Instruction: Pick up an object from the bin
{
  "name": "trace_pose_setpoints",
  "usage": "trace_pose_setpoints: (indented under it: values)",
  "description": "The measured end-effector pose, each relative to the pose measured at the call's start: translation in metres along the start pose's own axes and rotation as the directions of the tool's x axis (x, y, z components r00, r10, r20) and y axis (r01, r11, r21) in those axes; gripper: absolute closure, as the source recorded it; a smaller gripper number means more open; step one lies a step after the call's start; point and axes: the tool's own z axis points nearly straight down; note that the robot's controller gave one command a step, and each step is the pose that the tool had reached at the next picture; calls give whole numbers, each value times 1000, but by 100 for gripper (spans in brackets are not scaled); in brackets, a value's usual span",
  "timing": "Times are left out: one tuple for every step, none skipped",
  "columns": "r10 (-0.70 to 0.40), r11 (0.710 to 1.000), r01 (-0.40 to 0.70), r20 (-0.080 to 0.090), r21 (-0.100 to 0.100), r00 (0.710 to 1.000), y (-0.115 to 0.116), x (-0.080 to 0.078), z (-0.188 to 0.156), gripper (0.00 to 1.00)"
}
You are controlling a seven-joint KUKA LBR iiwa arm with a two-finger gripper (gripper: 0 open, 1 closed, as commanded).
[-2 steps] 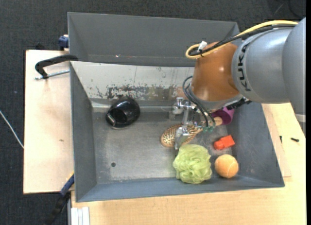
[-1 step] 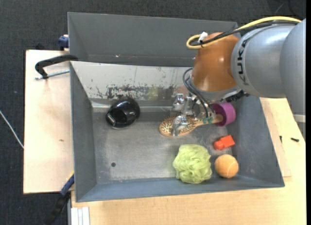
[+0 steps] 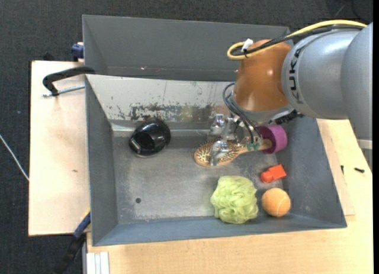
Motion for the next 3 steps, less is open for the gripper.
trace_pose_setpoints:
  values:
    - [0, 1000, 0, 1, 2, 1000, 1, -2, -22, 100]
    - [0, 1000, 0, 1, 2, 1000, 1, -2, -46, 100]
    - [0, 1000, 0, 6, 3, 1000, 2, -6, -114, 100]
